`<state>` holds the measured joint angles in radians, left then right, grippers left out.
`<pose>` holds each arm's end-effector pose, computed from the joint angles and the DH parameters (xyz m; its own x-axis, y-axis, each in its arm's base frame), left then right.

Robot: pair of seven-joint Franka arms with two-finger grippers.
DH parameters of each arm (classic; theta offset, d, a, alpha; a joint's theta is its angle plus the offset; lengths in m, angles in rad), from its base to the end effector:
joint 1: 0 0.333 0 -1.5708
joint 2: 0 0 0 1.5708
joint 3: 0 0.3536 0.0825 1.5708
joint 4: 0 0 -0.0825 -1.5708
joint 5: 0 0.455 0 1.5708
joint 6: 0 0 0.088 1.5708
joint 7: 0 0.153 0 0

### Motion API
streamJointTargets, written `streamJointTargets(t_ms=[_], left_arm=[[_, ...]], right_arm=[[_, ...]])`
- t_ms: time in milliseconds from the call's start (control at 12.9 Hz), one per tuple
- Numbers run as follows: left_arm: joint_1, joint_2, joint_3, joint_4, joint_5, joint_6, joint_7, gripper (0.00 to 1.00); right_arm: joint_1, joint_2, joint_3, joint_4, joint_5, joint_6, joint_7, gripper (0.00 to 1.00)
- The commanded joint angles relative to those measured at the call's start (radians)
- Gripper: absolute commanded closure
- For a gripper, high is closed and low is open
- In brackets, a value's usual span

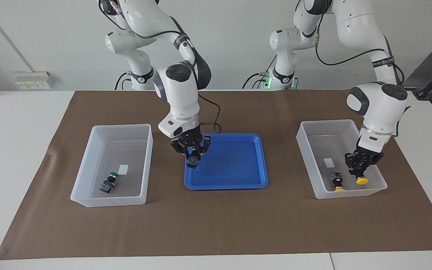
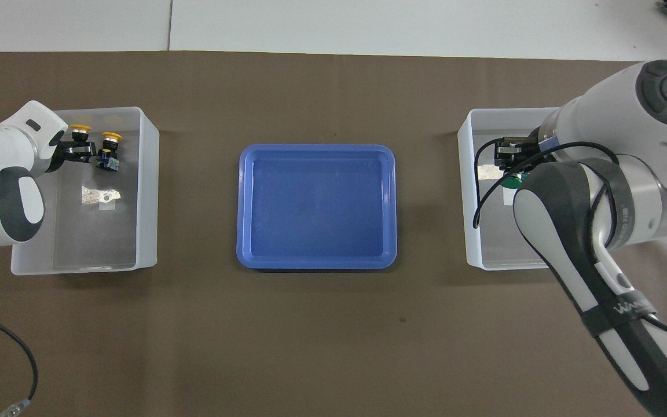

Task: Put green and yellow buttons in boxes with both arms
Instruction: 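Lower and release the buttons into the boxes with both grippers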

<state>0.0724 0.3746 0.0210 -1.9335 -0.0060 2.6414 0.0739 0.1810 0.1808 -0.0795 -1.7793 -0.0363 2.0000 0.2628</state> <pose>0.7285 0.0677 0.2713 0.9452 0.0158 0.3261 0.0261 -0.9993 -0.0274 0.6876 0.0685 0.4208 0.9883 -0.1437 0.0510 -0.1456 -0.9887 0.0358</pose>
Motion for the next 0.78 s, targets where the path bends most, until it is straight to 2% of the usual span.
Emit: streamJointTargets(t_ms=[0, 78, 311, 388, 466, 544, 621, 699], left_arm=[[-0.003, 0.001, 0.000, -0.007, 0.006, 0.025, 0.004, 0.66], [-0.005, 0.001, 0.000, -0.007, 0.006, 0.023, 0.003, 0.46], [-0.005, 0.001, 0.000, -0.005, 0.006, 0.014, 0.003, 0.32], [-0.006, 0.001, 0.000, -0.002, 0.006, 0.009, 0.003, 0.31], [-0.006, -0.003, 0.000, -0.001, 0.006, 0.009, 0.003, 0.30], [-0.005, -0.009, 0.000, -0.001, 0.006, 0.008, 0.007, 0.19], [-0.005, -0.020, 0.002, -0.002, 0.006, 0.008, 0.012, 0.00], [-0.005, -0.034, 0.000, -0.004, 0.006, 0.006, 0.012, 0.00]], right_arm=[[-0.076, -0.092, 0.018, -0.194, -0.022, 0.084, 0.000, 1.00], [-0.084, -0.109, 0.018, -0.275, -0.022, 0.150, -0.002, 1.00], [-0.103, -0.107, 0.018, -0.391, -0.020, 0.304, 0.007, 1.00], [-0.112, -0.100, 0.018, -0.405, -0.020, 0.325, 0.007, 0.98], [-0.116, -0.096, 0.018, -0.422, -0.019, 0.339, 0.009, 0.90], [-0.118, -0.098, 0.018, -0.440, -0.017, 0.358, 0.009, 0.83], [-0.123, -0.098, 0.018, -0.446, -0.017, 0.367, 0.010, 0.59], [-0.127, -0.098, 0.018, -0.447, -0.017, 0.367, 0.010, 0.45]])
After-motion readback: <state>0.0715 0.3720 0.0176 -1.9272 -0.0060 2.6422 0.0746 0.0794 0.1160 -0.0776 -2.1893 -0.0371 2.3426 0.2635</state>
